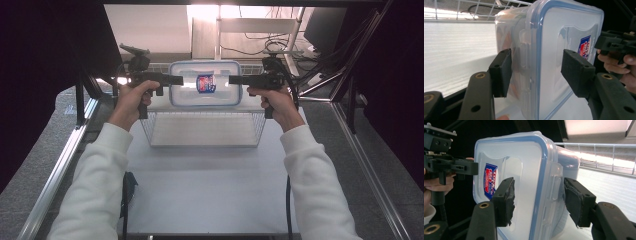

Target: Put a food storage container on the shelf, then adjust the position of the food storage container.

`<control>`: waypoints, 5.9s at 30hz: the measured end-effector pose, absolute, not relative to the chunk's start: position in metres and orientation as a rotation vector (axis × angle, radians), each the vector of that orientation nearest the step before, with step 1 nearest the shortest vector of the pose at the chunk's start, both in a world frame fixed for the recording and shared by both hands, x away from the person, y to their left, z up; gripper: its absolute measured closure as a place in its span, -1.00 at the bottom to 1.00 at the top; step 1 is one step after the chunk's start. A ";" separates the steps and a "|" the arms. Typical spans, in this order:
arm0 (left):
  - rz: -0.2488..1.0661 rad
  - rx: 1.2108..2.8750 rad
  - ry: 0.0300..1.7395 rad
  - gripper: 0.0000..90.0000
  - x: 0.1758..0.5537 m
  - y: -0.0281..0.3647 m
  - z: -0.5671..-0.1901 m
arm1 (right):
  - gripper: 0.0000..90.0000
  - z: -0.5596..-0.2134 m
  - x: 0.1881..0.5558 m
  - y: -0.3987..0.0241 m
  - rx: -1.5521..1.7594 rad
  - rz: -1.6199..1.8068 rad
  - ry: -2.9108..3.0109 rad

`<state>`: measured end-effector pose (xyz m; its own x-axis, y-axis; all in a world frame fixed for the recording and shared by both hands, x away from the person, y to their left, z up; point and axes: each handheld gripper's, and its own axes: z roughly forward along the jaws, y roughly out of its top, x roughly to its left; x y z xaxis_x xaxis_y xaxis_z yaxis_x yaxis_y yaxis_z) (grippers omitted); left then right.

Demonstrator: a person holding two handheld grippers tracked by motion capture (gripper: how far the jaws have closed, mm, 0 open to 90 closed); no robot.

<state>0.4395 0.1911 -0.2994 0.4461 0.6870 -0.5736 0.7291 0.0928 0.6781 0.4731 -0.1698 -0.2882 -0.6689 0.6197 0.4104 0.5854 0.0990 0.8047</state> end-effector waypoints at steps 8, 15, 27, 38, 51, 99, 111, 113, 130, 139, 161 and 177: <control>-0.114 1.546 1.278 0.01 0.453 0.197 -0.309 | -0.10 -0.293 0.487 -0.168 1.400 1.650 2.299; -0.122 1.518 1.305 -0.03 0.459 0.195 -0.313 | -0.15 -0.290 0.497 -0.163 1.558 1.576 2.305; -0.165 1.453 1.353 -0.12 0.473 0.193 -0.327 | -0.32 -0.294 0.508 -0.151 1.838 1.460 2.196; 0.006 1.445 1.347 -0.50 0.458 0.186 -0.329 | -0.82 -0.290 0.496 -0.140 1.767 1.326 2.131; 0.280 1.610 1.132 -0.36 0.367 0.177 -0.315 | -0.69 -0.286 0.410 -0.185 1.134 1.504 2.175; 0.296 1.901 1.137 -0.35 0.223 0.155 -0.452 | -0.44 -0.430 0.273 -0.238 0.963 1.453 2.342; 0.390 1.877 1.187 -0.32 0.215 0.184 -0.432 | -0.42 -0.432 0.276 -0.242 0.990 1.427 2.343; 0.440 1.877 1.209 -0.24 0.214 0.195 -0.427 | -0.42 -0.432 0.276 -0.242 0.997 1.421 2.344; 0.511 1.798 1.383 -0.16 0.212 0.261 -0.421 | -0.42 -0.436 0.278 -0.243 1.061 1.435 2.367; 0.464 1.752 1.471 0.53 0.209 0.298 -0.428 | -0.43 -0.437 0.277 -0.242 1.051 1.406 2.390; 0.486 1.721 1.816 1.00 0.166 0.366 -0.480 | -0.45 -0.445 0.281 -0.243 1.100 1.360 2.413; 0.359 1.690 1.841 1.00 0.173 0.368 -0.504 | -0.44 -0.446 0.283 -0.240 1.100 1.357 2.434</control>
<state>0.1734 0.3676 -0.5045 -0.0018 0.9684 -0.2493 0.8039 0.1496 0.5756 0.2826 -0.2399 -0.4462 -0.7212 0.6591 0.2133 0.5279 0.3235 0.7853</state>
